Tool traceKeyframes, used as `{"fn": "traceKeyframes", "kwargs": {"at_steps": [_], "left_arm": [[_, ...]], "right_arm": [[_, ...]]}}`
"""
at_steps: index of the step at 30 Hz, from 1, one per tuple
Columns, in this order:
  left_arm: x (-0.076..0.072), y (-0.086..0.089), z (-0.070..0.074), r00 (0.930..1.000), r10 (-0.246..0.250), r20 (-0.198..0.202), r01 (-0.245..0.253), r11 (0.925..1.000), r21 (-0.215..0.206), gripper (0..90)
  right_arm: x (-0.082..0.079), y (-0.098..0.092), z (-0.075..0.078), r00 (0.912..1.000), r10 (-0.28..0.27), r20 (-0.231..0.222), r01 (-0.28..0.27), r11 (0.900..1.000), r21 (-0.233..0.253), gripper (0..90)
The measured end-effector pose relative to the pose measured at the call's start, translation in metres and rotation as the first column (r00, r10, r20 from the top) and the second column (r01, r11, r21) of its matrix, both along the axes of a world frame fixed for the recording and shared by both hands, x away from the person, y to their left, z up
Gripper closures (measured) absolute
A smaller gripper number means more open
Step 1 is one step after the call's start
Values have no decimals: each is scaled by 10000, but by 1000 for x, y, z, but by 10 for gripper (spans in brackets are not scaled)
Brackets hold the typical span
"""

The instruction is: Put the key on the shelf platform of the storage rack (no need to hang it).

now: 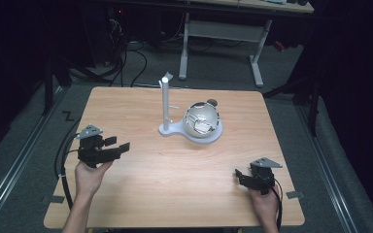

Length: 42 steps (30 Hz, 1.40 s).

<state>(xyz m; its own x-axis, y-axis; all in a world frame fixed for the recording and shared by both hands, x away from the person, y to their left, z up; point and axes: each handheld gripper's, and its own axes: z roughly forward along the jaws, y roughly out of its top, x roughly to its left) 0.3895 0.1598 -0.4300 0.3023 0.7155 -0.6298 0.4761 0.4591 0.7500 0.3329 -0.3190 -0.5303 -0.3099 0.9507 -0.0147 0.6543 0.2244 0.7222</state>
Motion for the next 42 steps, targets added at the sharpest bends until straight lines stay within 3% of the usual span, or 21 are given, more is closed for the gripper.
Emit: {"fn": "traceKeyframes", "kwargs": {"at_steps": [10, 13, 17, 42], "left_arm": [[-5, 3, -14, 9996, 109, -267, -111, 9999, -70, 363], [-6, 2, -21, 9992, 166, -363, -154, 9993, 326, 361], [-7, 1, -27, 9989, 191, -419, -171, 9987, 484, 359], [-19, -10, -61, 9967, 151, -802, -116, 9989, 444, 360]], "right_arm": [[0, 0, 0, 10000, 1, 0, -1, 10000, -6, 313], [0, 0, 0, 10000, 2, 0, -2, 10000, -8, 313], [0, 0, 0, 10000, 0, 1, 0, 10000, -5, 313], [0, 0, 0, 10000, -2, 1, 2, 10000, -12, 313]]}}
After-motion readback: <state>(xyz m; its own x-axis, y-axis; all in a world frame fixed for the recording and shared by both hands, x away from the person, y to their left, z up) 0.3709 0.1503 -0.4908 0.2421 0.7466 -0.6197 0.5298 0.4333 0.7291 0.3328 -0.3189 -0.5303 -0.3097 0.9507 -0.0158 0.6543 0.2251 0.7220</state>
